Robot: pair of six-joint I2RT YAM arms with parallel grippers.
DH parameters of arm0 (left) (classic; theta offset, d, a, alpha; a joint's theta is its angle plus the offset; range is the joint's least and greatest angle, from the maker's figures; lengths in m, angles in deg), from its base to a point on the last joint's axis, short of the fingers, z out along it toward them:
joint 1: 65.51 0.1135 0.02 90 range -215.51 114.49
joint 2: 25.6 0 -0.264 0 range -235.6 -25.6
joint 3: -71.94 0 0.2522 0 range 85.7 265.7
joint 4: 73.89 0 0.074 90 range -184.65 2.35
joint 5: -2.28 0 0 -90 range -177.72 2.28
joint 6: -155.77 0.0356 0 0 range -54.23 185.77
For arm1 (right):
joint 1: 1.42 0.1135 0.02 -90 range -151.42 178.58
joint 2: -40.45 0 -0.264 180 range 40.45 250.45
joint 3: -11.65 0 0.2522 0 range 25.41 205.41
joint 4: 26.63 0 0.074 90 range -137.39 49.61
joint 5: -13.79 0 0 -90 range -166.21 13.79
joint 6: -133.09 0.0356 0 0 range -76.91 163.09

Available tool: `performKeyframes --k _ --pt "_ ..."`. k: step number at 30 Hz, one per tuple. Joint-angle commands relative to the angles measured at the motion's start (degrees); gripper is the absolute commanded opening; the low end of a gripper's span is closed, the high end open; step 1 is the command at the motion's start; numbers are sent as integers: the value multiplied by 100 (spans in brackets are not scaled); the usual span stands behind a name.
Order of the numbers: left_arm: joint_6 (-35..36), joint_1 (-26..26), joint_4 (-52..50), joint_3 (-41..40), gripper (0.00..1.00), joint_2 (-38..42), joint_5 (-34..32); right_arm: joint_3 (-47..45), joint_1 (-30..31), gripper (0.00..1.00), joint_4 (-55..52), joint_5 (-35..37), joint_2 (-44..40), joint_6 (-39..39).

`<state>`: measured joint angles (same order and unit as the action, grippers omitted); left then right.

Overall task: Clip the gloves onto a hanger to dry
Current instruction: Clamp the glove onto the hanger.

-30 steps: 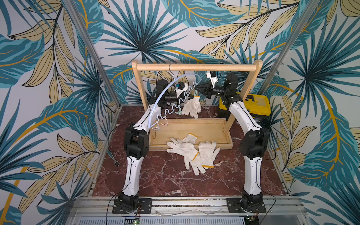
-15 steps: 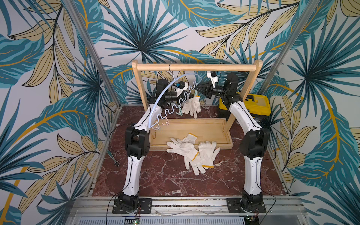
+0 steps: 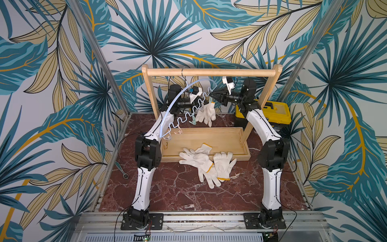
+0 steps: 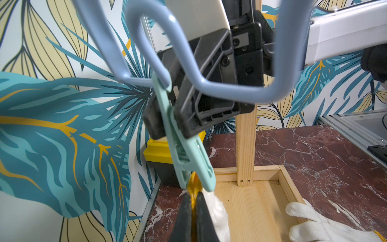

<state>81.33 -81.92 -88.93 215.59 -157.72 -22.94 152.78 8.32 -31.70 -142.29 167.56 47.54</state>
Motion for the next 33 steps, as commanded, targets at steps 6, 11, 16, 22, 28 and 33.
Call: performKeyframes --k 6,11,16,22,28,33 --pt "-252 8 66 432 0 -58 134 -97 29 0 -148 -160 -288 -173" --pt "-392 6 67 483 0 -86 149 -124 42 0 -123 -150 -285 -174" --pt "-504 -12 67 485 0 -90 141 -230 37 0 -7 -80 -310 -153" --pt "-587 -12 66 476 0 -36 267 -344 37 2 -30 3 -368 -233" --pt "-623 -17 66 418 0 28 349 -446 37 6 -156 148 -450 -402" --pt "-676 -23 66 398 0 76 402 -497 37 6 -209 191 -490 -444"
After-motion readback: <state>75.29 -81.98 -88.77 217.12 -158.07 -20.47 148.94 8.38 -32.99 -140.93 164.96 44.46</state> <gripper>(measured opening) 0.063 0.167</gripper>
